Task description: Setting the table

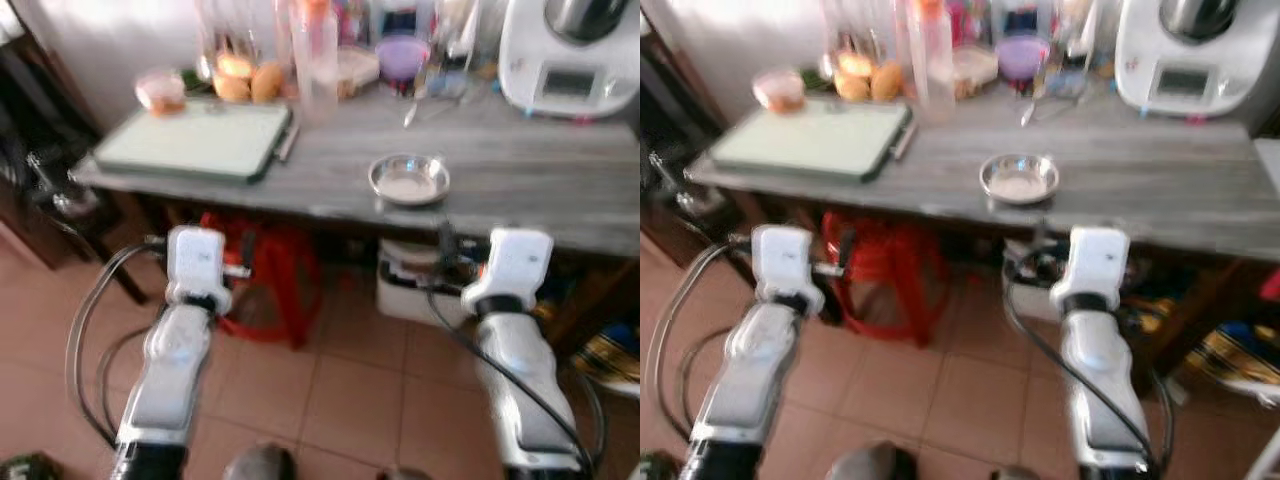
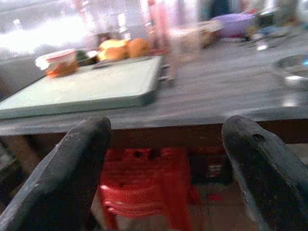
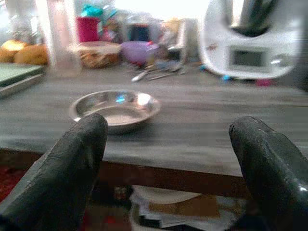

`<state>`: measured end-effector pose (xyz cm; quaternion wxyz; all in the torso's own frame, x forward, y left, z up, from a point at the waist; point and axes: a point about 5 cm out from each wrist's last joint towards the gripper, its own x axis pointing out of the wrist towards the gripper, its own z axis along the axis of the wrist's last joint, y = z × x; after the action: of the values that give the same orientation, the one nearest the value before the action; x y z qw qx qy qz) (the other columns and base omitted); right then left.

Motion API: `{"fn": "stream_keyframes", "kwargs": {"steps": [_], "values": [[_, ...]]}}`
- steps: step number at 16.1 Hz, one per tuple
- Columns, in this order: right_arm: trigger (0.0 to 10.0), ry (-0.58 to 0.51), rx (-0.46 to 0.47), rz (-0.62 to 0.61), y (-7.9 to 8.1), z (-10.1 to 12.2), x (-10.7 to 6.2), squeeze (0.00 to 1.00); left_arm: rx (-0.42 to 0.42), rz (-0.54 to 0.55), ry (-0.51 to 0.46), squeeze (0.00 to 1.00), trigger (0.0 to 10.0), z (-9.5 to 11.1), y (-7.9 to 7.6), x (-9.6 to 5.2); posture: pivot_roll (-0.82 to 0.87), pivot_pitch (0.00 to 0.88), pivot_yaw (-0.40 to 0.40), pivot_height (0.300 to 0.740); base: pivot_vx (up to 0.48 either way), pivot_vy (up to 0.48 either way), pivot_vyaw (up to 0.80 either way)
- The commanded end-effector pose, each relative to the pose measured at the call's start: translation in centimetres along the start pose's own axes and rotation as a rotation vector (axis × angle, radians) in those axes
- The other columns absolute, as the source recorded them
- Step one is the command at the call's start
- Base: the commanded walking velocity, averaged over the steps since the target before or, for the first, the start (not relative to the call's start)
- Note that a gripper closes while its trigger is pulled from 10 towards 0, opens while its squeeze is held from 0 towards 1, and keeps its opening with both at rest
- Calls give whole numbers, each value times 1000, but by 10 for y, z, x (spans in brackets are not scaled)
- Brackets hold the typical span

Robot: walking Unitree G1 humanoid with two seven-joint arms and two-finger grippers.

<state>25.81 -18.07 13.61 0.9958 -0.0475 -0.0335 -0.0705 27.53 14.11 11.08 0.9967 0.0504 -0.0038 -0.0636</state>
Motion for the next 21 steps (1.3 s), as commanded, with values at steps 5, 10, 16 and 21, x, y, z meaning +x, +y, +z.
{"fn": "stream_keyframes", "kwargs": {"steps": [5,10,16,21], "values": [[10000,5,-12,12,6,1,1,0,28,10,-12,0,10000,3,6,0,-51,0,45,740,-96,0,0],[10000,9,-5,14,3,0,1,0,31,3,-15,0,10000,4,6,0,-47,0,43,740,0,0,0],[10000,94,25,-14,1,-16,-7,0,-13,-64,-43,0,10000,5,-6,-5,-50,0,35,740,0,0,0],[10000,101,-65,-62,0,-18,2,0,-36,-27,-27,0,10000,6,-2,1,-47,0,48,740,0,0,0]]}}
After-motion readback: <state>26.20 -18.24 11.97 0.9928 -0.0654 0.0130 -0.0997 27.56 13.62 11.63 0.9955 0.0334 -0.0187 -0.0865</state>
